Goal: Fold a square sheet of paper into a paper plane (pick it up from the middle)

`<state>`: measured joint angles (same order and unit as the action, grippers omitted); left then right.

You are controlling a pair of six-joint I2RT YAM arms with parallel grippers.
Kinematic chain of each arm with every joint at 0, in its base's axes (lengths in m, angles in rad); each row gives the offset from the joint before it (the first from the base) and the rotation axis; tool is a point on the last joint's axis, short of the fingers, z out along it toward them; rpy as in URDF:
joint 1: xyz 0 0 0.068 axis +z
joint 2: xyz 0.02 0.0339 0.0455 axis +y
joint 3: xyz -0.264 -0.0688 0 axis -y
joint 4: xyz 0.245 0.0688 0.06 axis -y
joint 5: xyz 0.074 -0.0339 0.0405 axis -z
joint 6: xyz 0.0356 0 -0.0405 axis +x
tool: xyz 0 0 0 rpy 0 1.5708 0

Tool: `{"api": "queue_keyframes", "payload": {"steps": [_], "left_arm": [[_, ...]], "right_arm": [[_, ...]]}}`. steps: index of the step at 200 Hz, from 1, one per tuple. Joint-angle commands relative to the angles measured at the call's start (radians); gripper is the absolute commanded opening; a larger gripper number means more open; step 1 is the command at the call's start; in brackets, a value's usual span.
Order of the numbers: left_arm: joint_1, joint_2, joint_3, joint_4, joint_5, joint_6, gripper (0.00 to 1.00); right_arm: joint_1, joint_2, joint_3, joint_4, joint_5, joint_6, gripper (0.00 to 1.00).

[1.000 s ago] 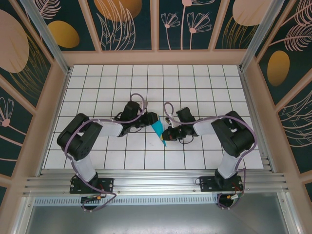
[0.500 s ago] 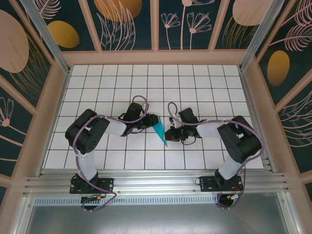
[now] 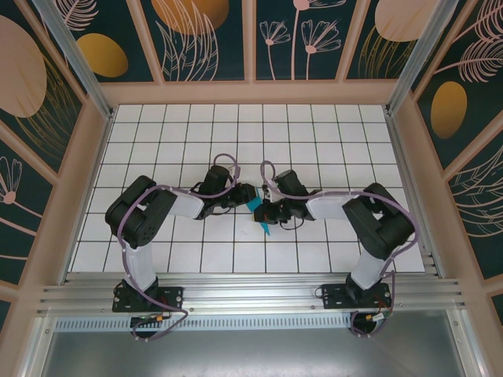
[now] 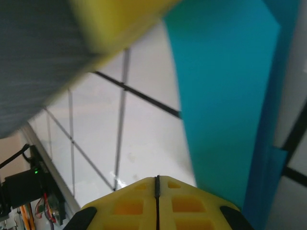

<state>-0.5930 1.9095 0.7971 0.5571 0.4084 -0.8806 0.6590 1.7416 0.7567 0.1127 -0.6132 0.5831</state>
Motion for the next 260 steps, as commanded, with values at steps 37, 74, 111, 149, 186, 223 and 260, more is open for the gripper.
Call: {"api": "queue_keyframes", "payload": {"steps": [37, 74, 111, 149, 186, 223, 260], "left_arm": [[0.002, 0.000, 0.060, -0.111, -0.011, 0.070, 0.39], [0.015, -0.111, 0.126, -0.196, -0.026, 0.117, 0.49], [0.010, -0.162, 0.079, -0.128, 0.044, 0.021, 0.47], [-0.010, -0.150, -0.009, -0.024, 0.044, -0.060, 0.37], [-0.026, -0.061, -0.012, 0.045, 0.045, -0.081, 0.36], [-0.026, -0.001, -0.027, 0.082, -0.009, -0.073, 0.35], [-0.020, 0.014, -0.023, 0.053, -0.079, -0.042, 0.34]], "right_arm": [[-0.023, 0.049, -0.110, 0.002, -0.005, 0.000, 0.00], [-0.044, 0.036, -0.158, 0.002, -0.040, -0.033, 0.00], [-0.051, 0.038, -0.146, 0.025, -0.044, -0.029, 0.00], [-0.052, 0.044, -0.151, 0.063, -0.044, -0.004, 0.00], [-0.052, 0.059, -0.157, 0.073, -0.049, -0.003, 0.00], [-0.052, 0.049, -0.174, 0.076, -0.050, -0.003, 0.00], [-0.053, 0.042, -0.196, 0.073, -0.048, -0.002, 0.00]]}}
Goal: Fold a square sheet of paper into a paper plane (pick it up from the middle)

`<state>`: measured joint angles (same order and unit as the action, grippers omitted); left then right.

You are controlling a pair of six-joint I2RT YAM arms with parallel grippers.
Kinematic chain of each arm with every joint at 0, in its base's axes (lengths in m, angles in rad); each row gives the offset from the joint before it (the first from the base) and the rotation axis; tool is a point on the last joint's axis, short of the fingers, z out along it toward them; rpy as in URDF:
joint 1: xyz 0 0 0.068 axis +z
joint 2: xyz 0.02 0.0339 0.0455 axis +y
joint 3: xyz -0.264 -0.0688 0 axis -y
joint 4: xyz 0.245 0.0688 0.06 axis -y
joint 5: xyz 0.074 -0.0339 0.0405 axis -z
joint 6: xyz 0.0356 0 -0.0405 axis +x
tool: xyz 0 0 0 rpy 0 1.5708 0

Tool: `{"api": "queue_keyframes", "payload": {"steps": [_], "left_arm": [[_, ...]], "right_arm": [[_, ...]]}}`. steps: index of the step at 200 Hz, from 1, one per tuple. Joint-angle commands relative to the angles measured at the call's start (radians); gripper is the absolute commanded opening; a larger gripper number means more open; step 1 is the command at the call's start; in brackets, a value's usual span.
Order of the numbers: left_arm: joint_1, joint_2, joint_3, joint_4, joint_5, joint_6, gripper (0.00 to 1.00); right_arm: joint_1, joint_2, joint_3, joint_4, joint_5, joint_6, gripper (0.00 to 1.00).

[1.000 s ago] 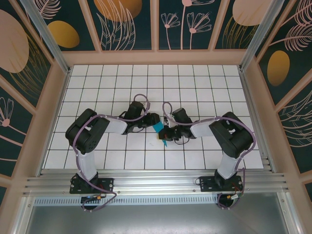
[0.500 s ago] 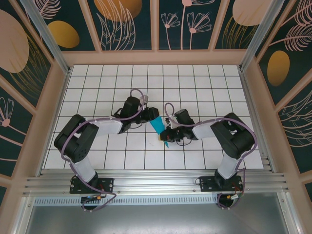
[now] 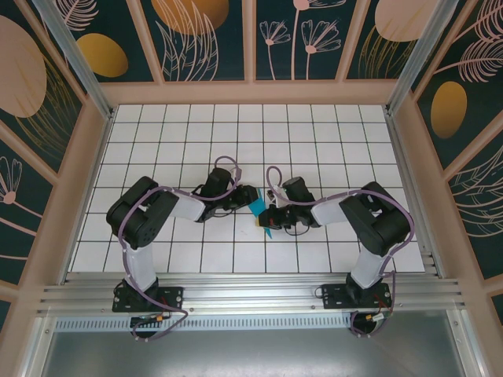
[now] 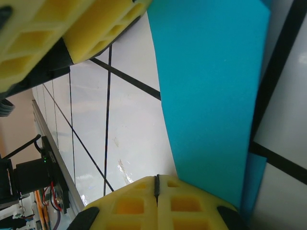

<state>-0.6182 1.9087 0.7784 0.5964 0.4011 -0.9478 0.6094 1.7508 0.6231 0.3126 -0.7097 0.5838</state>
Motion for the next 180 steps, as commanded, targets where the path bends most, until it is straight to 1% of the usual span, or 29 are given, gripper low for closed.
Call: {"api": "queue_keyframes", "payload": {"steps": [1, 32, 86, 109, 125, 148, 168, 180], "left_arm": [[0.006, 0.015, -0.004, 0.013, -0.074, 0.027, 0.34], [0.033, 0.007, -0.006, -0.016, -0.122, 0.052, 0.34], [0.099, 0.007, 0.042, -0.074, -0.105, 0.120, 0.36], [0.113, -0.009, 0.071, -0.093, -0.090, 0.134, 0.37], [0.112, -0.038, 0.087, -0.112, -0.074, 0.136, 0.39], [0.110, -0.102, 0.073, -0.087, -0.035, 0.107, 0.41], [0.090, -0.148, 0.044, -0.054, 0.008, 0.081, 0.38], [0.058, -0.151, 0.046, -0.069, 0.031, 0.082, 0.36]], "right_arm": [[-0.004, 0.033, -0.064, -0.128, 0.049, -0.002, 0.00], [-0.008, 0.023, -0.080, -0.138, 0.049, -0.005, 0.00], [-0.016, 0.016, -0.088, -0.155, 0.041, -0.024, 0.00], [-0.016, 0.014, -0.082, -0.155, 0.039, -0.024, 0.00], [-0.017, 0.016, -0.070, -0.156, 0.041, -0.022, 0.00], [-0.016, 0.023, -0.050, -0.154, 0.042, -0.020, 0.00], [-0.016, 0.023, -0.042, -0.143, 0.046, -0.008, 0.00], [-0.017, 0.023, -0.038, -0.133, 0.045, 0.000, 0.00]]}}
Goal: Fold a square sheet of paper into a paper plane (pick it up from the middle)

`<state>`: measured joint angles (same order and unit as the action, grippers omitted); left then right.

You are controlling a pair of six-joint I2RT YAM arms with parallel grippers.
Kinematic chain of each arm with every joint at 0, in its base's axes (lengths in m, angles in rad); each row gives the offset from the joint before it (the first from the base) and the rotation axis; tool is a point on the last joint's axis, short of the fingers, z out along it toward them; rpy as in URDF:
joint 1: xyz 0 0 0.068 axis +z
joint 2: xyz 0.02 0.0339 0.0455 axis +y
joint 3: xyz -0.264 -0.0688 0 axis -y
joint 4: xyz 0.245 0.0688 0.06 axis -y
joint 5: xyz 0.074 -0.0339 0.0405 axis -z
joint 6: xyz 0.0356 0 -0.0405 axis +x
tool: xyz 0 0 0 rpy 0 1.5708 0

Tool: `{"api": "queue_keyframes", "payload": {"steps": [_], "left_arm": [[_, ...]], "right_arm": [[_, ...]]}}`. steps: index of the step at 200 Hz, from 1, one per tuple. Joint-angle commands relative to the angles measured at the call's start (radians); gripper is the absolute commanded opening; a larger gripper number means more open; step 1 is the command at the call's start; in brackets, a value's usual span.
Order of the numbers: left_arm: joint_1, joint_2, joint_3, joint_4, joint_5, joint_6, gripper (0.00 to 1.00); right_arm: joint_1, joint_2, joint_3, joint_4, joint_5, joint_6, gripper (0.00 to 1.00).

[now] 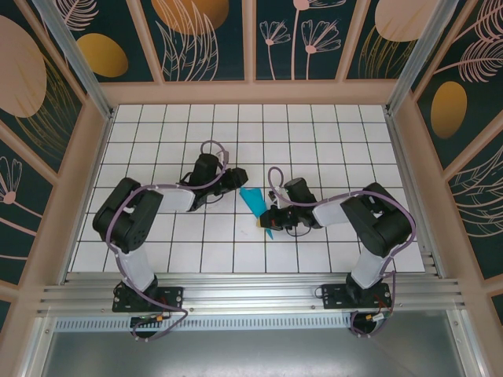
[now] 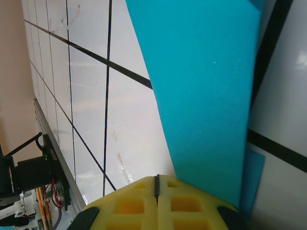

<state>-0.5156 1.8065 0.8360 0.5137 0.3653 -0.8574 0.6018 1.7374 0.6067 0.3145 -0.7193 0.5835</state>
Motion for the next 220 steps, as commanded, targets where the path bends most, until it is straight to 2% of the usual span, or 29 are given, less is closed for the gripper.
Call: {"api": "queue_keyframes", "payload": {"steps": [1, 28, 59, 88, 144, 179, 220], "left_arm": [[-0.048, -0.048, -0.011, 0.013, 0.070, -0.008, 0.36], [-0.115, -0.007, -0.009, 0.010, 0.077, -0.019, 0.33], [-0.124, 0.067, -0.038, 0.118, 0.125, -0.095, 0.32], [-0.129, 0.120, -0.028, 0.122, 0.127, -0.100, 0.33], [-0.129, 0.178, -0.012, 0.005, 0.017, -0.094, 0.32], [-0.129, 0.192, -0.030, 0.009, 0.007, -0.091, 0.31], [-0.129, 0.197, -0.031, -0.014, -0.009, -0.087, 0.31]], "right_arm": [[-0.009, 0.037, -0.022, -0.133, 0.055, 0.001, 0.00], [-0.009, 0.033, -0.024, -0.108, 0.058, 0.023, 0.00], [-0.008, 0.033, -0.029, -0.077, 0.052, 0.044, 0.00], [-0.008, 0.025, -0.033, -0.074, 0.055, 0.047, 0.00], [-0.007, -0.023, -0.033, -0.095, 0.043, 0.053, 0.00], [-0.006, -0.081, -0.036, -0.132, 0.025, 0.052, 0.03], [0.014, -0.070, -0.107, -0.155, 0.027, 0.054, 0.02]]}}
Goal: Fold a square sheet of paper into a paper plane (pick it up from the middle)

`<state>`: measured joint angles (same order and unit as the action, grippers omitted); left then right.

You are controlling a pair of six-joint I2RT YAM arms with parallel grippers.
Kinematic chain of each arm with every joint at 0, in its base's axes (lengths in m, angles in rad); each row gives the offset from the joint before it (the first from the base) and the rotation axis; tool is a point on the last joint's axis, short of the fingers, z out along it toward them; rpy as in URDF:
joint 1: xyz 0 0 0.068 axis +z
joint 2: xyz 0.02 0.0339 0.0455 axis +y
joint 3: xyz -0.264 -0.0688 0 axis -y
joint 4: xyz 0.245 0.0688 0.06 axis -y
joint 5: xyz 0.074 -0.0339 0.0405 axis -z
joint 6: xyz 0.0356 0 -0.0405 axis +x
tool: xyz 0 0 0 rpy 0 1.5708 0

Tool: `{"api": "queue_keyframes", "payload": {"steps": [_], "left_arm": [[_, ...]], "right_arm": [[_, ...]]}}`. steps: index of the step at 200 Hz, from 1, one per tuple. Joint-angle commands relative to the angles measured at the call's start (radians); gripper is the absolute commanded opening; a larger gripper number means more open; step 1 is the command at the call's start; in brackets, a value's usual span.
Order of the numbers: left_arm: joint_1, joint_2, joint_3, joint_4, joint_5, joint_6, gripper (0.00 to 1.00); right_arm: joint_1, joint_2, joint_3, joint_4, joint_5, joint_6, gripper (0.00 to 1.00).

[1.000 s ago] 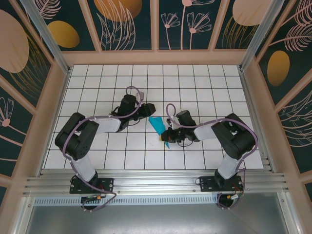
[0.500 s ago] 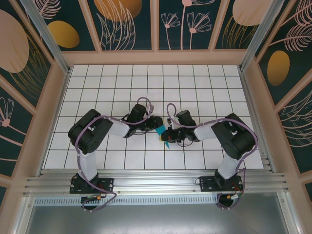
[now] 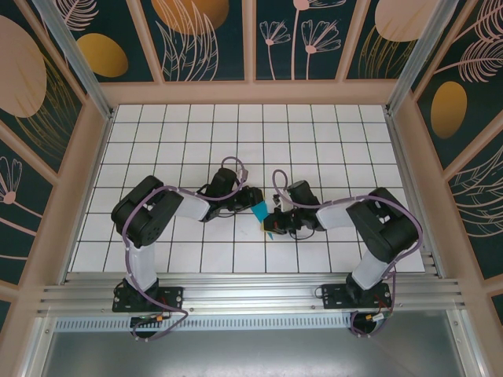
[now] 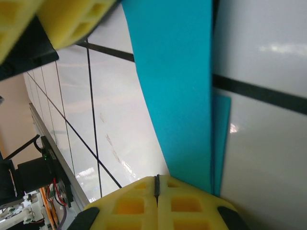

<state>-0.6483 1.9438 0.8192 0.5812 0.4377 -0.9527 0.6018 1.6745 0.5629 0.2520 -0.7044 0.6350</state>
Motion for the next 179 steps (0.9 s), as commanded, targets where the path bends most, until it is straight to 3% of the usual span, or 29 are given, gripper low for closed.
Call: {"api": "queue_keyframes", "payload": {"steps": [1, 72, 136, 152, 179], "left_arm": [[0.004, 0.059, -0.014, -0.082, -0.082, 0.009, 0.31], [0.004, 0.057, -0.002, -0.093, -0.080, 0.021, 0.31], [0.004, 0.032, 0.037, -0.116, -0.041, 0.054, 0.35], [0.004, -0.004, 0.059, -0.141, -0.037, 0.071, 0.38], [0.002, -0.102, 0.112, -0.242, -0.084, 0.106, 0.48]], "right_arm": [[0.014, -0.008, -0.067, -0.092, 0.013, 0.004, 0.02], [0.019, -0.142, -0.235, -0.088, 0.039, 0.061, 0.01], [0.014, -0.284, -0.175, -0.235, 0.131, 0.021, 0.02], [0.005, -0.344, -0.131, -0.265, 0.179, 0.007, 0.06], [-0.004, -0.433, -0.051, -0.320, 0.346, -0.024, 0.21]]}}
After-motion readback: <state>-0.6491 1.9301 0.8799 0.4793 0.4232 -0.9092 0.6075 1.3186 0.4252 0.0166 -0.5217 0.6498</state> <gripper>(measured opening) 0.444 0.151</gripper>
